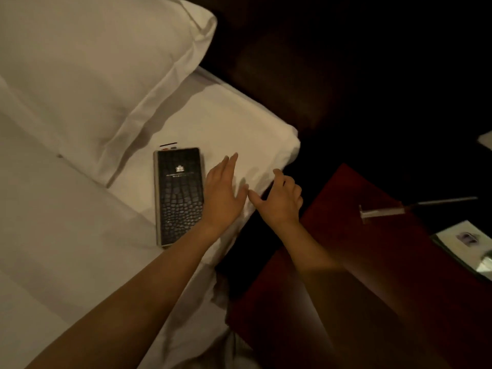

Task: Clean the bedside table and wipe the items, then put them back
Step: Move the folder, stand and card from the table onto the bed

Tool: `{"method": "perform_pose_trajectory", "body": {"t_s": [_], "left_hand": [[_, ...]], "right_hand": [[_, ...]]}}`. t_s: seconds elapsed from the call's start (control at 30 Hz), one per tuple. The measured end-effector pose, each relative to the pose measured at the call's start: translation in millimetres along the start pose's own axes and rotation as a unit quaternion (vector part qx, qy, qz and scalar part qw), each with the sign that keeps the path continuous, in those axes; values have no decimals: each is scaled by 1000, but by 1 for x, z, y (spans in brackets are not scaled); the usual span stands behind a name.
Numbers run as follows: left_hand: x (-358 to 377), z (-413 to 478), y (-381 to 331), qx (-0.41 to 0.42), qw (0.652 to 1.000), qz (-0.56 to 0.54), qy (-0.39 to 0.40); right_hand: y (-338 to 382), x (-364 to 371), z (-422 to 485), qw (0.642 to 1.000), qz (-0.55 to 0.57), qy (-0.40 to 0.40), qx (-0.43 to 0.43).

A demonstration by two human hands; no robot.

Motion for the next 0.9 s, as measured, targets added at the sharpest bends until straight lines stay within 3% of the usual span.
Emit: {"method": "perform_pose_trajectory", "body": {"t_s": [0.2, 0.53, 0.7, 0.9], "left_hand": [[55, -3, -58, 53, 996, -40, 65], [154, -15, -147, 144, 968, -70, 193], [188, -9, -181, 102, 962, -130, 218], [203, 1, -191, 69, 977, -96, 179]], "right_hand": [[-75, -42, -18, 996, 69, -44, 29], [-208, -92, -37, 962, 193, -119, 150], [-246, -117, -21, 943, 257, -126, 167], [-257, -140, 5, 948, 280, -85, 123]]}}
Point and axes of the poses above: each hand's wrist, its own z-axis towards the middle knuckle, its own x-axis out of the palm, y = z × x, the point moved 4 cm from there along z, towards the middle knuckle, and after that the axes turned 7 degrees about x, right-handed, at the moved point
